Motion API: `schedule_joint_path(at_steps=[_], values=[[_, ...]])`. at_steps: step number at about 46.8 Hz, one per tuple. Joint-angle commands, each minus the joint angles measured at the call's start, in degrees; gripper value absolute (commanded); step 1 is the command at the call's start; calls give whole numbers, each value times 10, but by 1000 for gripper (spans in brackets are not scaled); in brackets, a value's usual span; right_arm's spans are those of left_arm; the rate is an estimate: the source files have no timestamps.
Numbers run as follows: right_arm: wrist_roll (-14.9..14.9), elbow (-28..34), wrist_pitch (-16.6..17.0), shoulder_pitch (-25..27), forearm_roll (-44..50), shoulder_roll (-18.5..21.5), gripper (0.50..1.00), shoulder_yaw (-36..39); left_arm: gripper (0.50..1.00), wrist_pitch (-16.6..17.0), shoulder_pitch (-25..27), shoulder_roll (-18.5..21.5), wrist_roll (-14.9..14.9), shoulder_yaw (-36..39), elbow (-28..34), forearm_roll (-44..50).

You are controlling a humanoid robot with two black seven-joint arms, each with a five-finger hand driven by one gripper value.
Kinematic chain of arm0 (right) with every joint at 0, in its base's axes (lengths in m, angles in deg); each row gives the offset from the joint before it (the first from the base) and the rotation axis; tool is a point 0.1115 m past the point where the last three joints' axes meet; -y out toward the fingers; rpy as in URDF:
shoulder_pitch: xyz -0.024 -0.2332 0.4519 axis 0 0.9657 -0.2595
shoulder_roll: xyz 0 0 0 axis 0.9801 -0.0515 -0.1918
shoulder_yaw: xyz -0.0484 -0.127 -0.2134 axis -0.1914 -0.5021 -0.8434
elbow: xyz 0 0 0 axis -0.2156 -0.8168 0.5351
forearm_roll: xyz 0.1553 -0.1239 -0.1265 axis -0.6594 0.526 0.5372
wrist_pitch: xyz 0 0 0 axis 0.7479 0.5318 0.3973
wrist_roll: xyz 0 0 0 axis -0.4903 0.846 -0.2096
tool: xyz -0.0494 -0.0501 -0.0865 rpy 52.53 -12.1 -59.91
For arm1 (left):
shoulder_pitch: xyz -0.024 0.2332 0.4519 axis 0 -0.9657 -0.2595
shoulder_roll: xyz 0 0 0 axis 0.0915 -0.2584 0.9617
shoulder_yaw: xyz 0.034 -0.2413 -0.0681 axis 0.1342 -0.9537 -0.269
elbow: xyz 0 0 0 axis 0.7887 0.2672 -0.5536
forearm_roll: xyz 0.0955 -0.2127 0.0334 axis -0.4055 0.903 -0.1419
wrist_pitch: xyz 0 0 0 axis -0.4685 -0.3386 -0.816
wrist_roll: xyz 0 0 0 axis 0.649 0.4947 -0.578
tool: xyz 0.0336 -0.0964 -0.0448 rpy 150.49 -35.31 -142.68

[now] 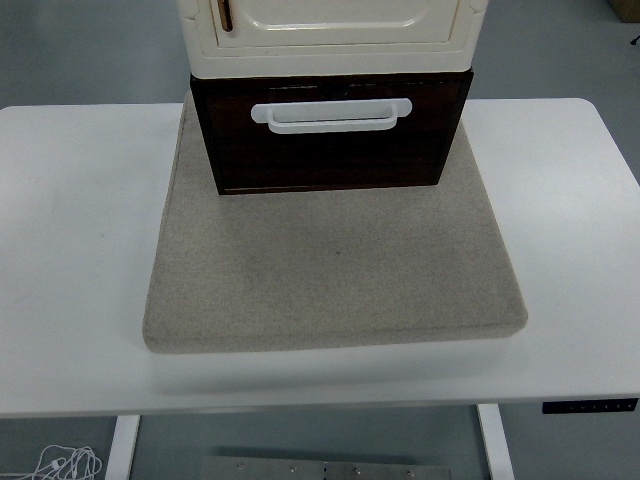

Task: Open the drawer under the combination cabinet

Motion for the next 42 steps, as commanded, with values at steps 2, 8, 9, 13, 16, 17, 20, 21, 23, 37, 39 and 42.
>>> schedule_joint_path(at_steps=[2, 8, 9, 13, 16, 17, 20, 21, 23, 37, 39, 42], values=[[0, 0, 0, 0, 0, 0, 928, 0, 1000, 8, 1, 1, 0, 21, 43, -30], [0, 0, 0, 0, 0, 0, 926, -1, 1000, 23, 1, 1, -3, 64, 91, -58], [0, 0, -1, 0, 0, 0, 928, -1, 1000, 26, 1, 1, -3, 74, 98, -61], [0, 0, 0, 0, 0, 0, 928, 0, 1000, 34, 2, 0, -6, 105, 119, -86], [0, 0, -1, 0, 0, 0, 926, -1, 1000, 34, 2, -3, -10, 123, 128, -113], [0, 0, 0, 0, 0, 0, 926, 0, 1000, 34, 2, -5, -10, 129, 130, -122], [0, 0, 0, 0, 0, 0, 926, 0, 1000, 34, 2, -12, -15, 153, 133, -148], [0, 0, 0, 0, 0, 0, 926, -1, 1000, 34, 1, -14, -18, 161, 133, -157], [0, 0, 0, 0, 0, 0, 928, 0, 1000, 34, 1, -20, -24, 173, 134, -173], [0, 0, -1, 0, 0, 0, 926, 0, 1000, 32, 3, -54, -138, 235, 154, -214], [0, 0, -1, 0, 0, 0, 928, -1, 1000, 32, 6, -58, -156, 239, 154, -213], [0, 0, 0, 0, 0, 0, 928, 0, 1000, 32, 6, -63, -182, 243, 153, -213]])
